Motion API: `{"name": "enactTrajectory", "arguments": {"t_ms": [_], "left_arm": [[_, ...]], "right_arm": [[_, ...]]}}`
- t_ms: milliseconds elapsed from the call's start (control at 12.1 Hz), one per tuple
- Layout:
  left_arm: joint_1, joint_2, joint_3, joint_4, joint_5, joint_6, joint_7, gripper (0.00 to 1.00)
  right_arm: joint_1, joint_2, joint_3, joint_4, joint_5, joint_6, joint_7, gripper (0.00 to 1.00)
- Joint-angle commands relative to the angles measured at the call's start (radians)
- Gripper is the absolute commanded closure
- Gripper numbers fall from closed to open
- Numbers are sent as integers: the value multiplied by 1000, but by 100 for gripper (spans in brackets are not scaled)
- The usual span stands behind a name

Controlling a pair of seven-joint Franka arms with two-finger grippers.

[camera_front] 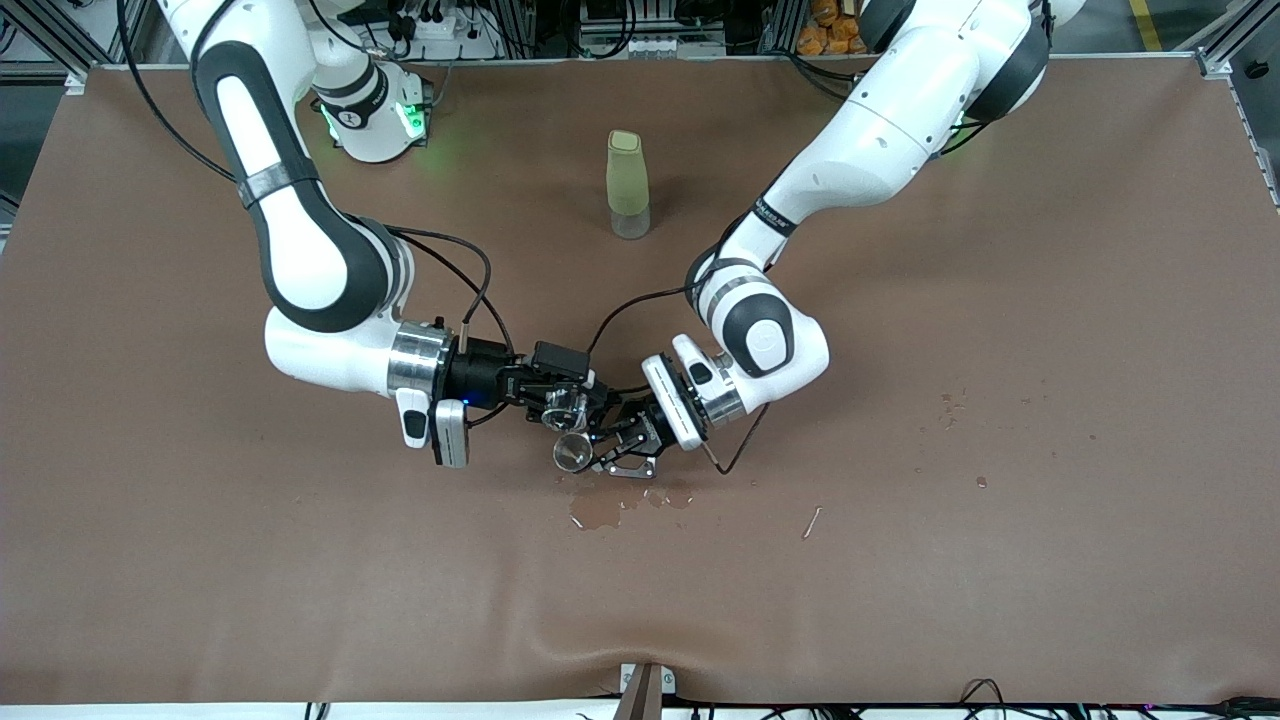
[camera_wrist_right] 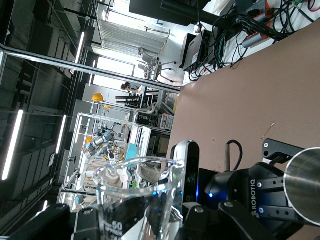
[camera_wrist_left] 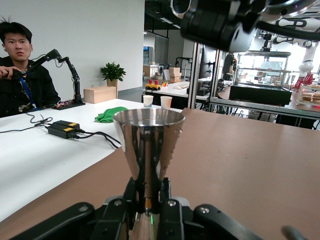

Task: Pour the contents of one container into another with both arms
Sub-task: 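Tilt the jigger with the left gripper to pour into the held beaker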

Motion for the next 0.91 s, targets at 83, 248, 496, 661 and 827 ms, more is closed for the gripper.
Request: {"name": "enactTrajectory", "arguments": {"t_ms": [83,248,496,661,827], "left_arm": [[-7,9,5,19,-38,1,27,100],[-7,9,5,18,-38,1,27,100],[-7,8,5,16,-37,1,28,100],[-7,8,5,16,-37,1,28,100],[-7,6,5,15,-37,1,28,100]], "right_arm": [[13,-41,-13,-41,21,1,43,100],[11,-41,-13,-43,20,0,73,100],[11,-41,-13,-43,21,0,93,100],[10,-41,-13,-44,21,0,136,100],[11,-49,-13,-44,21,0,190,100]]}}
